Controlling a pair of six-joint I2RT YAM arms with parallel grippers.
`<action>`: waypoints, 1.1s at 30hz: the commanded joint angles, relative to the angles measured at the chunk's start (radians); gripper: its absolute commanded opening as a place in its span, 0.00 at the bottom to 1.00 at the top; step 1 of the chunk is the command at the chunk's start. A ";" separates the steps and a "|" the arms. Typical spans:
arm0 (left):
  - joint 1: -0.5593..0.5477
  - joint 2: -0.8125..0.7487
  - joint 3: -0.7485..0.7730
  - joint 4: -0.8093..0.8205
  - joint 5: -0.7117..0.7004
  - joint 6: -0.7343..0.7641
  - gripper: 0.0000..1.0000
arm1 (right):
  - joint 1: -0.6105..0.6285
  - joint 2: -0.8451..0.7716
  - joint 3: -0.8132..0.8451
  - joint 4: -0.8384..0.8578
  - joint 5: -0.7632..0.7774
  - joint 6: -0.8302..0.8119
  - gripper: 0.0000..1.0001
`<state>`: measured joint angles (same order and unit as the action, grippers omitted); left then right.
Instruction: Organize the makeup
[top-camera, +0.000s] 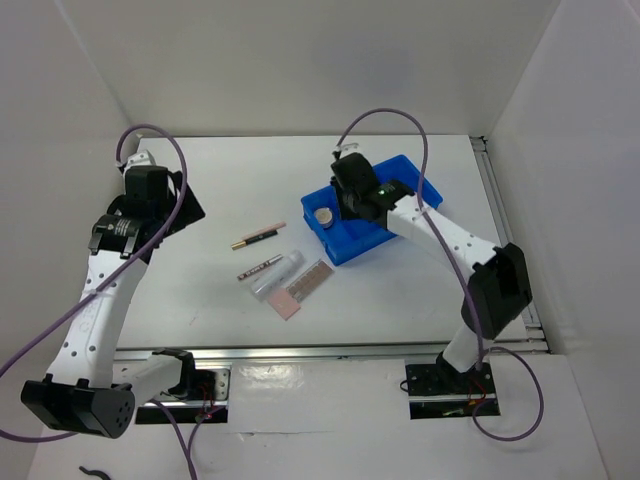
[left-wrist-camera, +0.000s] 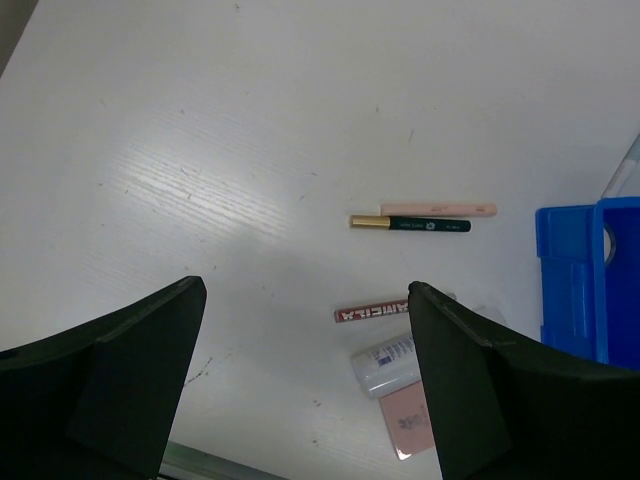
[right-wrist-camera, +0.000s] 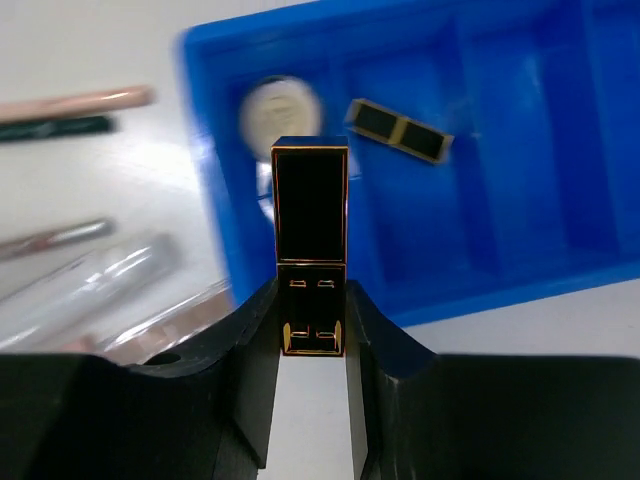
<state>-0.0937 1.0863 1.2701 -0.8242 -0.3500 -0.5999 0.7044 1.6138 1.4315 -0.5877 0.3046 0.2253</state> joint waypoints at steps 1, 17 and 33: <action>-0.001 0.009 0.037 0.046 0.055 0.044 0.97 | -0.071 0.102 0.070 -0.003 0.005 -0.036 0.27; -0.001 0.009 0.028 0.056 0.074 0.077 0.97 | -0.217 0.351 0.290 0.011 -0.033 -0.080 0.70; -0.001 -0.012 -0.021 0.086 0.082 0.058 0.97 | 0.177 0.181 0.158 -0.089 -0.188 0.187 0.74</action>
<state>-0.0940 1.0966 1.2480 -0.7685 -0.2707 -0.5495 0.8223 1.7721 1.6138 -0.6098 0.1658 0.3161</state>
